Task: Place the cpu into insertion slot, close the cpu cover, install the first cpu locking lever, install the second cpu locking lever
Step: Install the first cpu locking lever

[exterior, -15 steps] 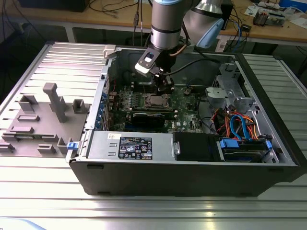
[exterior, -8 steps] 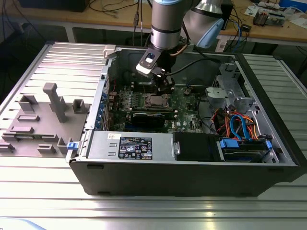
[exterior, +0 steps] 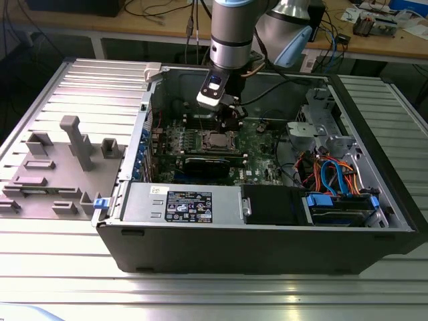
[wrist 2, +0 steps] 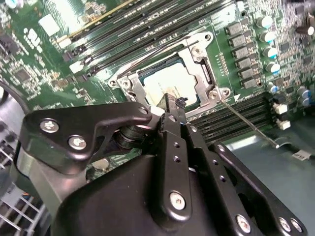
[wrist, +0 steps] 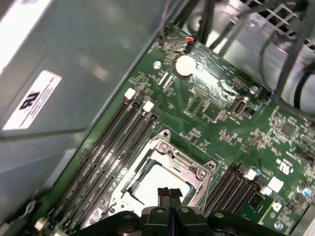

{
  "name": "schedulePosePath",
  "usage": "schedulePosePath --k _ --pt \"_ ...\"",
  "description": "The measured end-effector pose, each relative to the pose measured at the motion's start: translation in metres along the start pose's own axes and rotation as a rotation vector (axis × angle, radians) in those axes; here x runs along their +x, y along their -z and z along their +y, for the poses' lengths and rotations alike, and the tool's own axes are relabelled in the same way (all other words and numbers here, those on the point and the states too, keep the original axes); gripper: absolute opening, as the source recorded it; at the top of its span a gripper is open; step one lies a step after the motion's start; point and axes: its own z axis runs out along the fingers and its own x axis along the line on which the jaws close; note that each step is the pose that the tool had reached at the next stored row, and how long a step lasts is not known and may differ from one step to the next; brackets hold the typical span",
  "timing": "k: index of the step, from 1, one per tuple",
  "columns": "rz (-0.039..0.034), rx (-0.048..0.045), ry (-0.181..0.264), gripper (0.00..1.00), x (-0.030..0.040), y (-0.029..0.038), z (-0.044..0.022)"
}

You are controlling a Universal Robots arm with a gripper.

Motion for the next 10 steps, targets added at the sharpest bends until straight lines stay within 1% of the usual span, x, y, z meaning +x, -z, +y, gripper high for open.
schedulePosePath --k 1,2,10 --pt "0.0000 -0.0003 0.014 0.11 0.0000 0.0000 0.0000" --pt "0.0000 -0.0008 0.040 0.11 0.0000 0.0000 0.0000" --pt "0.0000 -0.0009 0.043 0.11 0.0000 0.0000 0.0000"
